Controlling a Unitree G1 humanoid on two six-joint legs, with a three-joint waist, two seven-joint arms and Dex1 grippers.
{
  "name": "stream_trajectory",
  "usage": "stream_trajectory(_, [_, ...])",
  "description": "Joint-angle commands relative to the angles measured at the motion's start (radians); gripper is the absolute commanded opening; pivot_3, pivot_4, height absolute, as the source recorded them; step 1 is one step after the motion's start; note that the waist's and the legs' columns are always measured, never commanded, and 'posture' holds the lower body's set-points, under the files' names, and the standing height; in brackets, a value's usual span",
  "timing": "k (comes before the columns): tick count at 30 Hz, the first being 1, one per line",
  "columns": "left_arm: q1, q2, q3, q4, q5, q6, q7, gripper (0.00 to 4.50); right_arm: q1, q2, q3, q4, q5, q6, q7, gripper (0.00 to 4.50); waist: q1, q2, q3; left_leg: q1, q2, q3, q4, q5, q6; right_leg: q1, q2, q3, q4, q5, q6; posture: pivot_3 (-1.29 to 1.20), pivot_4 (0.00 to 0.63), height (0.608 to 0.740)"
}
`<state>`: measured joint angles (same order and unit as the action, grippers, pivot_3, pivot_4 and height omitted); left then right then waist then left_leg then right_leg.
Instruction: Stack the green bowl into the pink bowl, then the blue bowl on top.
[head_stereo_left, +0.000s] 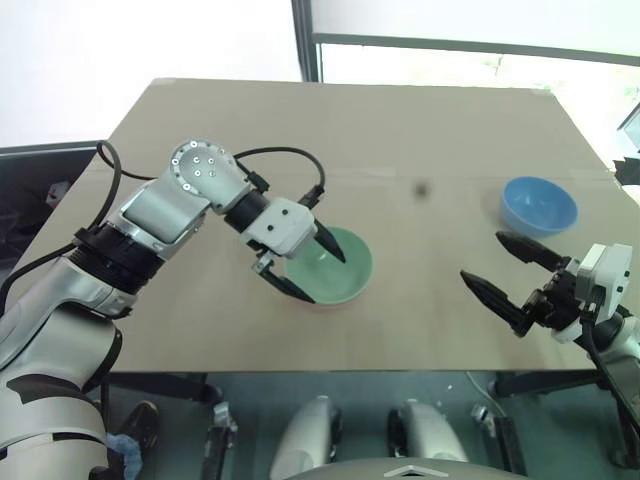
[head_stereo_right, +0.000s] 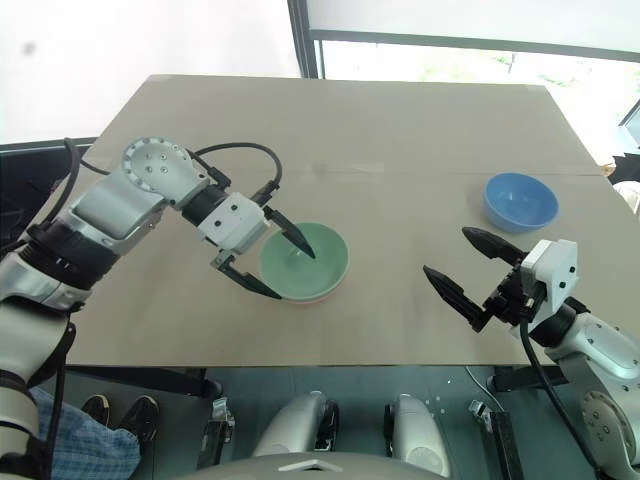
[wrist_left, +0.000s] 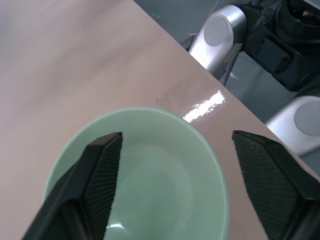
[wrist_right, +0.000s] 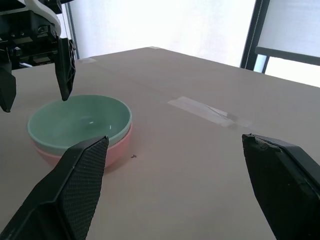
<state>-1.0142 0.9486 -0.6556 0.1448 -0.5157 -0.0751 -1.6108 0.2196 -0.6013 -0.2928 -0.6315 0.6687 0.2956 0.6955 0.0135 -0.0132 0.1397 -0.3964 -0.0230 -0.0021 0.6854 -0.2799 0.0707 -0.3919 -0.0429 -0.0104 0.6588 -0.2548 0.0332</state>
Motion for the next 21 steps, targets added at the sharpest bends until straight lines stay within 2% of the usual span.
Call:
stream_trajectory(1, [0.010,-0.026,0.134,0.024,-0.048,0.092,-0.003,3.60,-0.003,-0.002,-0.012,-0.027,-0.005,-0.019,0.004,4.50,0.000,0.000,0.000,0.000,0.000,0.000,0.000,0.000,0.000,0.000,0.000,0.000,0.000,0.000,0.000,0.00,0.150,0.740])
stream_trajectory(7, [0.134,-0.075,0.380,0.059,-0.139,0.333,0.128,3.60,-0.026,-0.023,0.001,0.032,-0.074,-0.004,-0.011,4.50,-0.006,0.001,0.000,0.001,0.001,0.000,0.000,0.000,0.000,0.000,0.000,0.000,0.000,0.000,0.000,0.00,0.150,0.740])
stream_trajectory(10, [0.211,-0.093,0.489,0.040,-0.159,0.397,0.206,3.60,-0.055,-0.043,0.005,0.081,-0.134,0.000,-0.027,4.50,-0.004,0.001,0.000,0.001,0.001,0.000,0.000,0.000,0.000,0.000,-0.001,0.000,0.000,0.000,0.000,0.00,0.150,0.740])
stream_trajectory(15, [0.350,-0.116,0.663,-0.073,-0.236,0.504,0.328,3.60,-0.161,-0.096,0.029,0.214,-0.252,0.006,-0.049,4.50,-0.002,0.001,0.000,0.000,0.001,0.000,0.000,0.000,-0.001,0.000,-0.003,0.000,0.000,0.000,0.000,0.00,0.150,0.740])
stream_trajectory(21, [0.536,-0.063,0.806,-0.250,-0.231,0.520,0.375,3.60,-0.289,-0.187,0.079,0.442,-0.412,-0.051,-0.031,4.50,0.001,0.001,0.000,0.000,0.000,0.000,-0.001,0.002,-0.005,0.000,-0.004,0.000,-0.002,0.000,0.000,0.00,0.150,0.740])
